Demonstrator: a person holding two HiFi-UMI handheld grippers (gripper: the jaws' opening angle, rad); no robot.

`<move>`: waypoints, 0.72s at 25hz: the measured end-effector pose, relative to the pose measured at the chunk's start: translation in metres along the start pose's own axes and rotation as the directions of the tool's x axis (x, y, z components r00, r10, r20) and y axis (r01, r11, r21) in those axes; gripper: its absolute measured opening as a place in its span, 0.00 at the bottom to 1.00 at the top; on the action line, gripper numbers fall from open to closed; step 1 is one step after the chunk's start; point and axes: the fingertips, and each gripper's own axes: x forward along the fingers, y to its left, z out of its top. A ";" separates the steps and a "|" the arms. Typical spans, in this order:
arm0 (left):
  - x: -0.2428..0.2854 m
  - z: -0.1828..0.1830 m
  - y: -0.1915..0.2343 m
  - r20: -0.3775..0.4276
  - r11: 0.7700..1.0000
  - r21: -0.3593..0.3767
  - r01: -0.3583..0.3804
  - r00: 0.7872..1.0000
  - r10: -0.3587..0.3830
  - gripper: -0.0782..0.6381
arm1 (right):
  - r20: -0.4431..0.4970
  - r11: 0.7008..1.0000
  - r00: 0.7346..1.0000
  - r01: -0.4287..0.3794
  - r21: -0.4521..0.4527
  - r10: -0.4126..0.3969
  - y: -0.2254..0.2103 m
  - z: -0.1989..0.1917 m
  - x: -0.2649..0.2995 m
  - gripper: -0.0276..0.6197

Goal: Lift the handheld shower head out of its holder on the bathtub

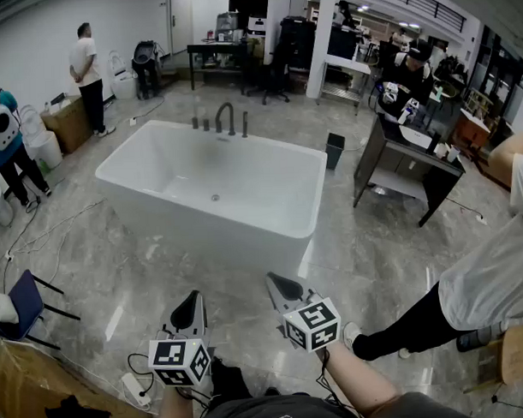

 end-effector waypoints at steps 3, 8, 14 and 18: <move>0.002 0.001 -0.001 0.000 1.000 0.005 0.003 1.000 -0.003 0.14 | 0.000 1.000 1.000 -0.010 -0.015 0.010 0.001 0.002 0.003 0.08; -0.003 -0.001 0.002 -0.005 1.000 -0.015 0.002 1.000 -0.002 0.14 | -0.009 0.999 0.999 -0.032 -0.020 0.032 0.011 0.001 0.003 0.08; -0.012 -0.010 0.006 -0.013 1.000 -0.018 -0.003 1.000 0.003 0.14 | -0.023 0.998 0.998 -0.053 -0.017 0.052 0.024 -0.008 0.002 0.08; -0.014 -0.022 0.006 -0.025 1.000 -0.013 -0.010 1.000 0.010 0.14 | -0.028 0.998 0.998 -0.059 -0.001 0.059 0.024 -0.019 0.000 0.08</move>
